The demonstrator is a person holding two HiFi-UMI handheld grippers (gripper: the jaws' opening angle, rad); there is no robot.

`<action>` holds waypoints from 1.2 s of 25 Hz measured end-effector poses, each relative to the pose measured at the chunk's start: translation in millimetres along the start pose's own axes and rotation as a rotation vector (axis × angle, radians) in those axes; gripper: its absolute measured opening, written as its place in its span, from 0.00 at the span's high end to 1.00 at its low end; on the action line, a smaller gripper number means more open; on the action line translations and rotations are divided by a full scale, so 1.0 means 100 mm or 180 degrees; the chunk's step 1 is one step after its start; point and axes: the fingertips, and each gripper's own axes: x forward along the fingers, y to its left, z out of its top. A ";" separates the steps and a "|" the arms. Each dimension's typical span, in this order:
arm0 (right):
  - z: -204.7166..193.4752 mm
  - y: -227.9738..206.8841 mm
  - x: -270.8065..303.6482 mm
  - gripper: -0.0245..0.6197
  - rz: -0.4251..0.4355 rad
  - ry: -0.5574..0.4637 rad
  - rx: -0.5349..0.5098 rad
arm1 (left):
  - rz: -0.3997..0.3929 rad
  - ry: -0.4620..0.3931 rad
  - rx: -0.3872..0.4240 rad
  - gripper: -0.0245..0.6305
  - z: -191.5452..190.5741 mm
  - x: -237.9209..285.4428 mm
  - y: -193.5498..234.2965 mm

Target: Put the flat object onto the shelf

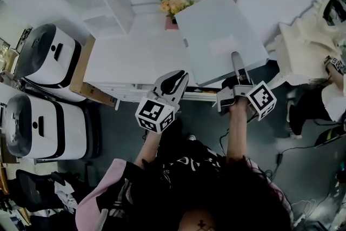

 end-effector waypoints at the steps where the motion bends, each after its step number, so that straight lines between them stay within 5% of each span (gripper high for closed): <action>1: 0.03 0.04 0.04 0.48 0.0028 -0.0024 -0.0006 | -0.0019 -0.0012 0.0010 0.88 0.01 0.03 0.01; 9: 0.37 0.38 0.45 0.48 0.0243 -0.0289 -0.0119 | -0.0556 -0.0311 0.0097 0.87 0.20 0.41 0.12; 12: 0.48 0.56 0.59 0.48 0.0336 -0.0366 -0.0151 | -0.0688 -0.0450 0.0186 0.73 0.34 0.57 0.21; 18: 0.58 0.91 0.96 0.48 0.0515 -0.0563 -0.0076 | -0.0902 -0.0504 0.0391 0.66 0.59 0.79 0.50; 30: 0.77 1.41 1.38 0.48 0.0762 -0.0924 -0.0071 | -0.1373 -0.0807 0.0619 0.65 1.09 1.06 0.68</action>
